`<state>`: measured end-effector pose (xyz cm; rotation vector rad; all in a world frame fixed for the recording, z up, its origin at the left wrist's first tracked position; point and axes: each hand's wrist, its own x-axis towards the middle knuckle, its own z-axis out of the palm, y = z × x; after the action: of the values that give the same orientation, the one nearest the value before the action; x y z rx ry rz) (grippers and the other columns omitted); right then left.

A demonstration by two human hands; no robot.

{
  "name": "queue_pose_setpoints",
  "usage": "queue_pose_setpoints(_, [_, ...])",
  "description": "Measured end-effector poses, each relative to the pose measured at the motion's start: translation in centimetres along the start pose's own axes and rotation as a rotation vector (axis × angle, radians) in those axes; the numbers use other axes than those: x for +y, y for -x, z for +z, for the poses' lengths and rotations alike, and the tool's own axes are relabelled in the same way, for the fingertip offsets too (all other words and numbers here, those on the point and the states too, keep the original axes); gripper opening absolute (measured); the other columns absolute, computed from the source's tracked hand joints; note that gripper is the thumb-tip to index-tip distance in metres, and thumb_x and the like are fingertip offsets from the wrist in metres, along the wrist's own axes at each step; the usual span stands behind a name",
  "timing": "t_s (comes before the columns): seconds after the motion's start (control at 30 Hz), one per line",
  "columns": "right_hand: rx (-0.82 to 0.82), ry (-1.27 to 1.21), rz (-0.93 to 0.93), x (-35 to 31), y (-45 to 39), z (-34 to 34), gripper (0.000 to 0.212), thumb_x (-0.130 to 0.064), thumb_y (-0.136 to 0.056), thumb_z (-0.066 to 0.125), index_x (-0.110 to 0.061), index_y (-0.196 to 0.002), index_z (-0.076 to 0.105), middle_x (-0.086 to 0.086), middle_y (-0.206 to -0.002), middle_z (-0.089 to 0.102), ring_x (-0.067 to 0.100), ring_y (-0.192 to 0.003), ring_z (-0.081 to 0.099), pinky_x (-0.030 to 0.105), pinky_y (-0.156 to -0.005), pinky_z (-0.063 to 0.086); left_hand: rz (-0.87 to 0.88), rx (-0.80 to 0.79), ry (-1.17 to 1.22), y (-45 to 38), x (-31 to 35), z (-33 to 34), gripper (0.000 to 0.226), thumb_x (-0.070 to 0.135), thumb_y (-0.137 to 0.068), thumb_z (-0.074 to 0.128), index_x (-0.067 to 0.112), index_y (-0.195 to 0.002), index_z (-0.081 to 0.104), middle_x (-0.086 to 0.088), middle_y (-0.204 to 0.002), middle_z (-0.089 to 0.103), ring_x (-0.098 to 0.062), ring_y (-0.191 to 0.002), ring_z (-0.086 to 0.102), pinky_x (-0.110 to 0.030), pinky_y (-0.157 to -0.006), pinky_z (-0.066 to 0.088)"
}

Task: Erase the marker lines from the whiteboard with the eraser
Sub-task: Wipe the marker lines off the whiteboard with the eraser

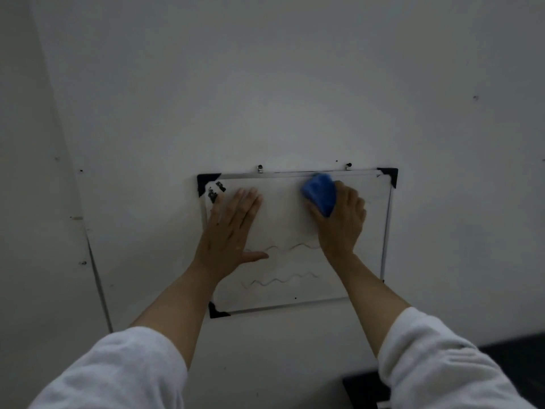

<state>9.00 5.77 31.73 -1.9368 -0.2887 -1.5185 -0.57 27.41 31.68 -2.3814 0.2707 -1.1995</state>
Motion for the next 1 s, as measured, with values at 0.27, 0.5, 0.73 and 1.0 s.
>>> queue_pose_setpoints(0.27, [-0.165, 0.176, -0.591, 2.7, 1.7, -0.4, 0.062, -0.051, -0.074, 0.072, -0.018, -0.119, 0.045, 0.009, -0.107, 0.059, 0.026, -0.088, 0.049, 0.035, -0.071, 0.039, 0.053, 0.058, 0.086, -1.9, 1.3, 0.4, 0.113, 0.074, -0.07, 0.061, -0.001, -0.148, 0.03, -0.016, -0.157, 0.025, -0.033, -0.146, 0.021, -0.061, -0.115, 0.02])
queue_pose_setpoints(0.5, [0.058, 0.072, 0.088, 2.1, 0.9, -0.4, 0.063, -0.053, -0.078, 0.062, -0.011, -0.123, 0.049, 0.014, -0.109, 0.058, 0.031, -0.092, 0.051, 0.039, -0.072, 0.042, 0.067, 0.057, 0.067, -3.2, 2.6, 0.2, 0.116, 0.078, -0.07, 0.054, 0.0, -0.15, 0.025, -0.016, -0.158, 0.023, -0.031, -0.147, 0.018, -0.059, -0.115, 0.021])
queue_pose_setpoints(0.73, [-0.035, 0.075, -0.059, 5.6, 0.2, -1.6, 0.063, -0.048, -0.077, 0.068, -0.013, -0.125, 0.047, 0.014, -0.113, 0.058, 0.031, -0.096, 0.051, 0.041, -0.077, 0.044, 0.064, 0.022, 0.053, -3.8, 3.7, 0.9, 0.12, 0.081, -0.067, 0.056, 0.0, -0.15, 0.023, -0.016, -0.159, 0.02, -0.033, -0.147, 0.017, -0.06, -0.115, 0.021])
queue_pose_setpoints(1.0, [-0.118, 0.149, -0.225, 5.2, 2.1, -1.5, 0.06, -0.054, -0.079, 0.059, -0.015, -0.122, 0.046, 0.012, -0.11, 0.058, 0.029, -0.091, 0.051, 0.038, -0.072, 0.042, 0.038, 0.005, 0.043, -3.8, 3.9, 1.6, 0.12, 0.081, -0.067, 0.054, 0.001, -0.151, 0.022, -0.015, -0.159, 0.018, -0.032, -0.147, 0.016, -0.06, -0.114, 0.022])
